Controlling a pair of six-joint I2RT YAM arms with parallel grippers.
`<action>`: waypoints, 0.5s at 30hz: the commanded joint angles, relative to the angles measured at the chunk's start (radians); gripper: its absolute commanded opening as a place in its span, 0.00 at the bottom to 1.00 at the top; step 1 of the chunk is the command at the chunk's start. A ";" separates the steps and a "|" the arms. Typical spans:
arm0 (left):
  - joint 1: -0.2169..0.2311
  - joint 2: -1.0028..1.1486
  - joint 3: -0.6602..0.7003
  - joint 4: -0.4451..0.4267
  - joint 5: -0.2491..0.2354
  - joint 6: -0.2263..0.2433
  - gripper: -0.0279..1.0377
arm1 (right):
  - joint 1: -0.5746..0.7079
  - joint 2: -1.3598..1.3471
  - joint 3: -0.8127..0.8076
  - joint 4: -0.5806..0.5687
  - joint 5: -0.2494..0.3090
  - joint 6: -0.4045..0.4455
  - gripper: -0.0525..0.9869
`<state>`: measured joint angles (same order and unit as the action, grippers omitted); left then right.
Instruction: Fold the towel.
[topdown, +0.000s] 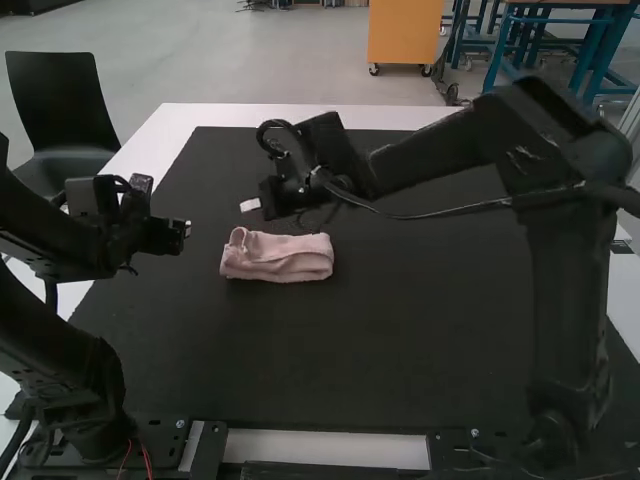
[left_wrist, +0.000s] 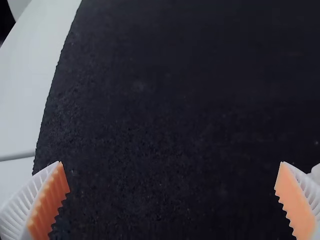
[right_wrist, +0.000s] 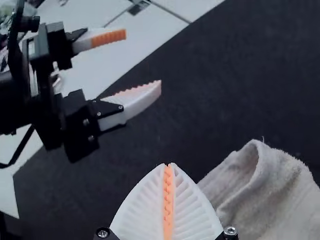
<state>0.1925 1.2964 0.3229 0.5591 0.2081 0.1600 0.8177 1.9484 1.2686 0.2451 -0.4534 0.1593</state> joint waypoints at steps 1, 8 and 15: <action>0.007 -0.020 -0.005 0.012 -0.010 0.006 0.94 | -0.035 -0.002 -0.057 0.033 0.022 -0.035 0.02; 0.005 -0.020 -0.005 0.013 -0.009 0.009 0.94 | -0.066 0.055 -0.087 0.108 0.024 -0.033 0.02; 0.005 -0.020 -0.005 0.013 -0.001 0.009 0.94 | -0.071 0.129 -0.066 0.152 0.018 -0.035 0.02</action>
<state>0.1925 1.2964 0.3229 0.5629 0.2085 0.1600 0.7551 2.0575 1.1751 0.3843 -0.4374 0.1371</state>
